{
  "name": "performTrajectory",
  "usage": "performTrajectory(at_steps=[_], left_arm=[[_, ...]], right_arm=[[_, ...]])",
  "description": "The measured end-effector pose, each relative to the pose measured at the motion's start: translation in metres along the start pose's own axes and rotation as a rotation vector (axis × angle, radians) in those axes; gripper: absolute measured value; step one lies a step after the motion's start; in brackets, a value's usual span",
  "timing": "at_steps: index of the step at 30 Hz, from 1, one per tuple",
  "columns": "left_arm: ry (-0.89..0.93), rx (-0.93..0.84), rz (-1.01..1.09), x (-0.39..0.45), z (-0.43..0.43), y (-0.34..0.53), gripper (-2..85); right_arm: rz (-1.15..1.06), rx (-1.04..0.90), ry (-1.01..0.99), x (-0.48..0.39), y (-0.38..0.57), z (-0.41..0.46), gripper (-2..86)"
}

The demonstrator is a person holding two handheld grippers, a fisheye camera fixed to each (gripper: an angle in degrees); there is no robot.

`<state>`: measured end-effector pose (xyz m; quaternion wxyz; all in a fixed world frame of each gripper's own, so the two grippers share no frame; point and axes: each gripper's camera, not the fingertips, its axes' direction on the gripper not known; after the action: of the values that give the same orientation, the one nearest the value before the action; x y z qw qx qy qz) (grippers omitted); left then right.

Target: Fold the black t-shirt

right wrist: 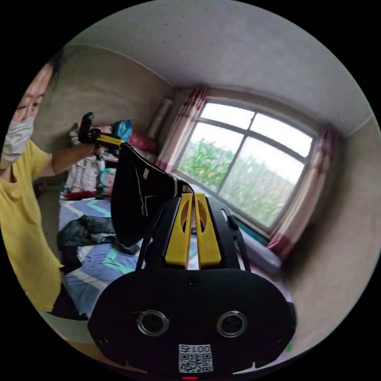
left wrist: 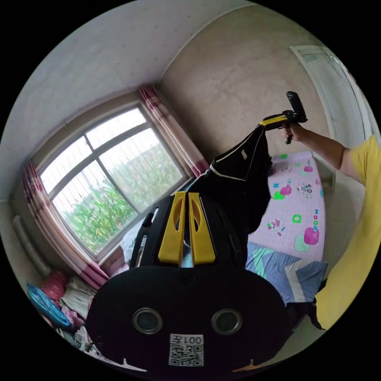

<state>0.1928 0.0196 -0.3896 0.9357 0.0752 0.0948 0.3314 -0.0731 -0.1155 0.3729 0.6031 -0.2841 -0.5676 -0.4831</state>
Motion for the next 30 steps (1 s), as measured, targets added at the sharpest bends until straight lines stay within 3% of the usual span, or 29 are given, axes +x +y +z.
performTrajectory(at_steps=[3,13,21,30], left_arm=[[-0.054,0.035,0.011,0.015,-0.004,-0.01,-1.2],[0.057,0.067,-0.024,0.113,0.052,-0.032,-1.2],[0.175,0.138,-0.026,0.239,0.127,-0.019,-1.2],[0.224,0.091,-0.125,0.363,0.269,0.012,-1.2]], right_arm=[[0.023,-0.18,0.079,-0.012,-0.026,-0.032,0.0],[0.016,-0.361,0.344,-0.028,-0.036,-0.187,0.0],[0.011,-0.472,0.367,0.015,0.055,-0.307,-0.1],[0.01,-0.529,0.332,0.088,0.163,-0.355,-0.1]])
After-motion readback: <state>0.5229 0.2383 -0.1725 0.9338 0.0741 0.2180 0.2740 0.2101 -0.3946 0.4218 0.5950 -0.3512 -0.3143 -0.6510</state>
